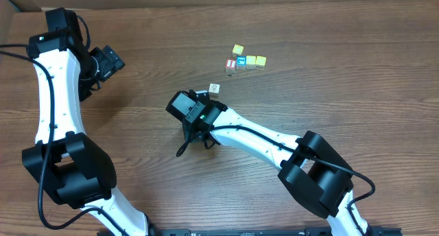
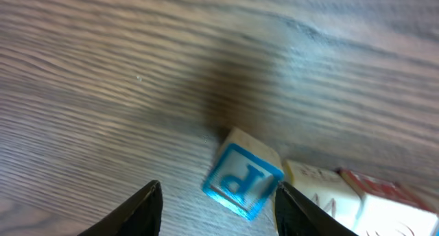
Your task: Flip 5 blocks
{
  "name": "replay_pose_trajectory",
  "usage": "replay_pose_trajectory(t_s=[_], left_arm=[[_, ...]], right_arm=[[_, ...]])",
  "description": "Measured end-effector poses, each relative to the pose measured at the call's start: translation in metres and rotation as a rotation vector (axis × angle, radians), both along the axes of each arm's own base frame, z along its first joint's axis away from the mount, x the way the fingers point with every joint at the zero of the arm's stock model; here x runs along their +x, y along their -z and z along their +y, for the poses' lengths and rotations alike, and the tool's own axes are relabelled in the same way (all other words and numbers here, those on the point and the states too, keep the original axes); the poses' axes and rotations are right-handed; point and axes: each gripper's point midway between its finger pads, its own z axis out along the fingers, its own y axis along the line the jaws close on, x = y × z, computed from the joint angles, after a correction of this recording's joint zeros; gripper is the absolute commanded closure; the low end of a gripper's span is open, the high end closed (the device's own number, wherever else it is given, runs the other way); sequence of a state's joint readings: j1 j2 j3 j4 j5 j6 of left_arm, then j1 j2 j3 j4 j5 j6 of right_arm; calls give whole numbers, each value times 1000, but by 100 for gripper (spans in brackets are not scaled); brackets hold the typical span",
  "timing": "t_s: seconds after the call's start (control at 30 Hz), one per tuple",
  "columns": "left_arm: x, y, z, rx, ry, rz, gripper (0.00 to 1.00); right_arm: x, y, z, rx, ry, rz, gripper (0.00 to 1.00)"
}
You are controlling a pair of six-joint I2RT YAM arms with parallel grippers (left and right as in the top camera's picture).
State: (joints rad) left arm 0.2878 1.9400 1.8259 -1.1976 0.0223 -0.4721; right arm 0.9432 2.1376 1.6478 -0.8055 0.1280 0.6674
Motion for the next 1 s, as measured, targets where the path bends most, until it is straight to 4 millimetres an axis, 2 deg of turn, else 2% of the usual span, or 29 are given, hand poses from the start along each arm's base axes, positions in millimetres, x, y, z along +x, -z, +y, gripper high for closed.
replay_pose_trajectory(t_s=[0.13,0.2,0.27,0.4,0.47,0.6,0.77,1.0], left_arm=[[0,0,0,0,0,0,0],[0,0,0,0,0,0,0],[0,0,0,0,0,0,0],[0,0,0,0,0,0,0],[0,0,0,0,0,0,0],[0,0,0,0,0,0,0],[0,0,0,0,0,0,0],[0,0,0,0,0,0,0]], right_arm=[[3,-3,3,3,-33,-20,47],[6,-8,7,10,-52,-35,52],[12,-15,14,34,-62,-63,60],[23,-26,23,71,-71,-107,82],[29,-26,22,72,-64,-121,86],[40,-13,18,45,-43,-141,89],[37,17,10,-19,-40,-103,89],[26,26,2,-57,-50,-46,89]])
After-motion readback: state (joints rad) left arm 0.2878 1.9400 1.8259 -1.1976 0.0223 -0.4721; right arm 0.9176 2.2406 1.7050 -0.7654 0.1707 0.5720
